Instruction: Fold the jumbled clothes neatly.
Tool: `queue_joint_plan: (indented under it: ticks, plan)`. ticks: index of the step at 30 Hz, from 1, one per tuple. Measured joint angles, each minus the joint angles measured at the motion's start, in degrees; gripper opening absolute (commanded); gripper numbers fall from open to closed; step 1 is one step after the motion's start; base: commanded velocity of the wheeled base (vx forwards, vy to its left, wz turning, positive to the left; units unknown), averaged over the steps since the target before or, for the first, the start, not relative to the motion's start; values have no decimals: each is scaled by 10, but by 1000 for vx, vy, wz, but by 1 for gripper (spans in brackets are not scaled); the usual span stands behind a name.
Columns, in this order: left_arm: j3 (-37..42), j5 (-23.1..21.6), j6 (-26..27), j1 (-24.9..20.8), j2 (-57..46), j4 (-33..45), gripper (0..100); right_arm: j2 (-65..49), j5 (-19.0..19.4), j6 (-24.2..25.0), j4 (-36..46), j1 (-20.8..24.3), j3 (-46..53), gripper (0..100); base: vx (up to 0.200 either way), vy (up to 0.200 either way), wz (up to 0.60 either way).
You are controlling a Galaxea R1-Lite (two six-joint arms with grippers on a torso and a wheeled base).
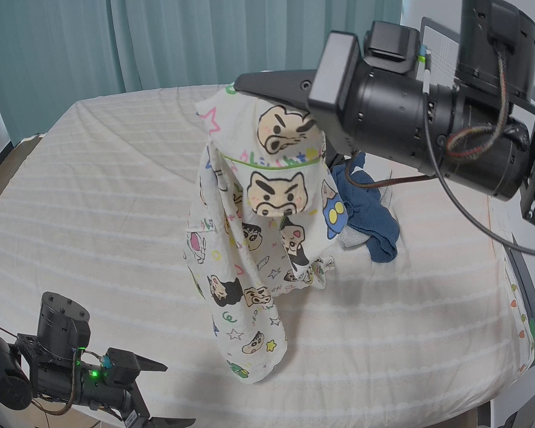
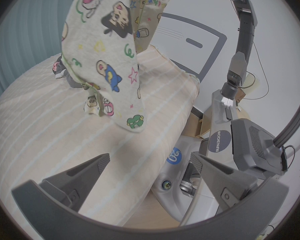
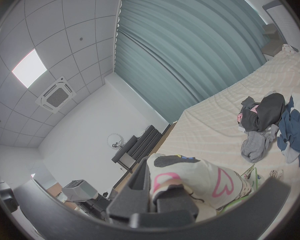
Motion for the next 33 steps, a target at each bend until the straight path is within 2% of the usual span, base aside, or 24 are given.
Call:
queue_joint_plan:
  ticks: [4,11,15,20,22,23,25,33]
  plan:
    - [-2,40,-23,-20,14,-23,100,19,-18,0,7,5,-28,0,0,0,0]
    - [-12,98,-66,-71,64,-112,100,52,-47,0,19,8,-85,0,0,0,0]
    - [-27,144,-121,-117,90,-119,100,71,-60,0,23,8,-110,0,0,0,0]
    - [-55,209,-220,-181,119,-121,100,91,-74,1,25,7,-133,0,0,0,0]
    - [-72,260,-244,-199,136,-121,100,98,-77,1,26,7,-139,0,0,0,0]
    - [-74,267,-247,-201,138,-121,100,98,-77,2,26,7,-140,0,0,0,0]
    - [-97,320,-266,-212,161,-121,100,103,-79,2,27,7,-144,0,0,0,0]
    - [-190,403,-349,-222,232,-113,100,107,-82,5,27,9,-146,0,0,0,0]
